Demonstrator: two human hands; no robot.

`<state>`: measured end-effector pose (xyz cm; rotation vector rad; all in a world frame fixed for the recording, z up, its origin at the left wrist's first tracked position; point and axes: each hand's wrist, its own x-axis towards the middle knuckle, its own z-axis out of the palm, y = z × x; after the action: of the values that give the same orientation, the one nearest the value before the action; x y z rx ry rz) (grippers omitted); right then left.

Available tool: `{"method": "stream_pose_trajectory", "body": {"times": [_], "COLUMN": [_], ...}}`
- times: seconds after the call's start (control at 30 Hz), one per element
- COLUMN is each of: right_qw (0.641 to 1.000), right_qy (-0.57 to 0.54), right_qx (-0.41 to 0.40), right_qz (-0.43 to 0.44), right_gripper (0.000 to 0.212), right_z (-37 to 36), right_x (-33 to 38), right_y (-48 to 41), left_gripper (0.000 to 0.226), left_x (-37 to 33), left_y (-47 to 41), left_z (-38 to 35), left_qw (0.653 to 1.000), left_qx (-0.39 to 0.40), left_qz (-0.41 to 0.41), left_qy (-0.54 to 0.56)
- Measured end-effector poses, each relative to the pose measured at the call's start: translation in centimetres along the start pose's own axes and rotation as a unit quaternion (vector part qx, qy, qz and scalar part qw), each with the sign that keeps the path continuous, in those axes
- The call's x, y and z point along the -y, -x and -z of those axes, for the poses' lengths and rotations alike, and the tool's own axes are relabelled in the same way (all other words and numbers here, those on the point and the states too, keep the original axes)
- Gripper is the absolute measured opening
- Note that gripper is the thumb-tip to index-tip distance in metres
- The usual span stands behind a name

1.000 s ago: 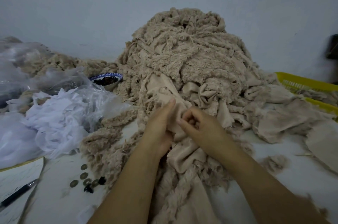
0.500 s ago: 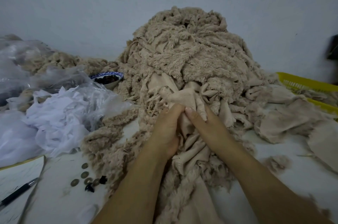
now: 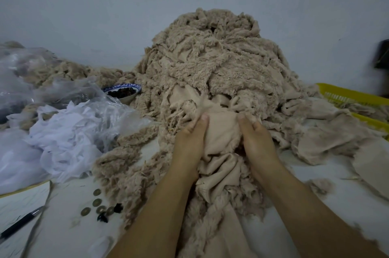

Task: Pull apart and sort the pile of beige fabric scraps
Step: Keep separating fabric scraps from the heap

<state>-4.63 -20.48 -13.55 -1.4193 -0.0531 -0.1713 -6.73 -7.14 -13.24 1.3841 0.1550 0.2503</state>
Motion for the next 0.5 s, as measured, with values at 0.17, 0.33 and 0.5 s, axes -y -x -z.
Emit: {"method": "stream_pose_trajectory", "body": {"times": [0.17,0.33,0.5], "right_qw": [0.996,0.999,0.978], "right_qy": [0.089,0.048,-0.195], "right_qx": [0.004,0.023,-0.048], "right_qz": [0.015,-0.010,-0.060], "right_gripper": [0.036,0.029,0.035], "right_z": [0.0,0.0,1.2], "right_x": [0.0,-0.3,0.3], "right_y": [0.0,-0.2,-1.6], "left_gripper": [0.037,0.042,0.052], "left_x": [-0.4,-0.2,-0.8], "left_y": [-0.6,-0.7,-1.1], "left_z": [0.4,0.1,0.8], "left_qw": [0.989,0.987,0.986], "left_qx": [-0.024,-0.053,-0.122], "left_qz": [0.077,0.078,0.028], "left_qy": [0.124,0.131,0.109]}}
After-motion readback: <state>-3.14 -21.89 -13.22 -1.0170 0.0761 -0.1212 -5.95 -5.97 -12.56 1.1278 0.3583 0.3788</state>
